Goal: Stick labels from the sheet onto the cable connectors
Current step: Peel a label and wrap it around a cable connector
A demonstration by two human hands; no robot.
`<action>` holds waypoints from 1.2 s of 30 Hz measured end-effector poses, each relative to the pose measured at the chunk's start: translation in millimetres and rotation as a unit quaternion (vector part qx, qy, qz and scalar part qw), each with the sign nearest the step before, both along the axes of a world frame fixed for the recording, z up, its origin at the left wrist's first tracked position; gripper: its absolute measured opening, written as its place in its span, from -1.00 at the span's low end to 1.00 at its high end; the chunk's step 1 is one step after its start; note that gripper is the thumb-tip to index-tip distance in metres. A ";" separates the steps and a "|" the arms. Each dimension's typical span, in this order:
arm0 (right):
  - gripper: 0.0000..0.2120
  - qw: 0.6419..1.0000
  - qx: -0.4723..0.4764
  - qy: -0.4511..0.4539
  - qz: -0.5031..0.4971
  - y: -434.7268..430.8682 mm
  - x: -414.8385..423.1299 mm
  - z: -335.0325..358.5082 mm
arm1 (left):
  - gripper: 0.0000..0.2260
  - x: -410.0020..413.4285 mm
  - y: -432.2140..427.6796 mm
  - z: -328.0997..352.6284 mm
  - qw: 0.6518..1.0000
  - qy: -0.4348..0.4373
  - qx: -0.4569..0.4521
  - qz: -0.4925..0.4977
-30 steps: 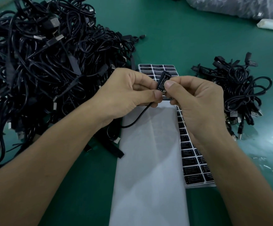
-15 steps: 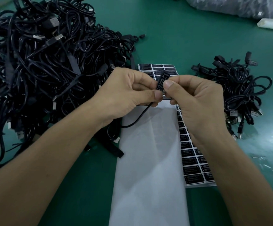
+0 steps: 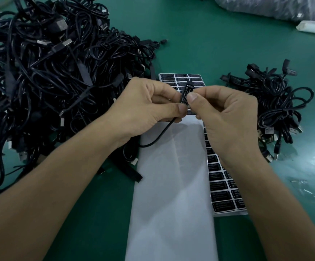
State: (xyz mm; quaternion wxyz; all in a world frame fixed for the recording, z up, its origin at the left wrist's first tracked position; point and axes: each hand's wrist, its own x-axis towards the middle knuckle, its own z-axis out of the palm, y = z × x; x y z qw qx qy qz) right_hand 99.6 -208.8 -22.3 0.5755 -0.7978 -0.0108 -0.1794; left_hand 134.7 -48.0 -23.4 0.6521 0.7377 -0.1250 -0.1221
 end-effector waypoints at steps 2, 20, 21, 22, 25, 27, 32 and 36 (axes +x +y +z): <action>-0.81 1.000 -0.004 -0.002 -0.003 -0.2 -0.1 -0.9 | -0.86 -0.1 -0.3 0.2 1.000 0.001 -0.001 0.001; -0.85 1.000 0.003 0.016 0.015 -2.3 3.6 -2.1 | -0.86 0.0 -0.8 1.7 1.000 0.000 0.005 0.004; -0.85 1.000 0.003 0.015 0.014 -2.0 3.7 -2.1 | -0.86 -0.1 -0.8 1.7 1.000 0.000 0.005 0.005; -0.85 1.000 0.003 0.014 0.012 -1.7 3.5 -2.3 | -0.87 -0.2 -0.9 1.8 1.000 -0.001 0.005 0.005; -0.86 1.000 0.003 0.011 0.005 -0.9 3.4 -2.4 | -0.88 0.2 -1.1 1.9 1.000 0.000 0.001 0.008; -0.87 1.000 0.000 0.007 0.002 -0.7 3.3 -1.9 | -0.88 0.2 -1.5 2.2 1.000 0.001 -0.001 0.009; -0.83 1.000 -0.003 -0.004 -0.008 1.1 1.7 -1.1 | -0.88 -0.2 -1.7 2.1 1.000 0.001 -0.006 0.013; -0.83 1.000 -0.004 -0.011 -0.018 2.7 -0.5 -1.1 | -0.91 -1.5 -2.8 1.4 1.000 0.003 -0.010 0.017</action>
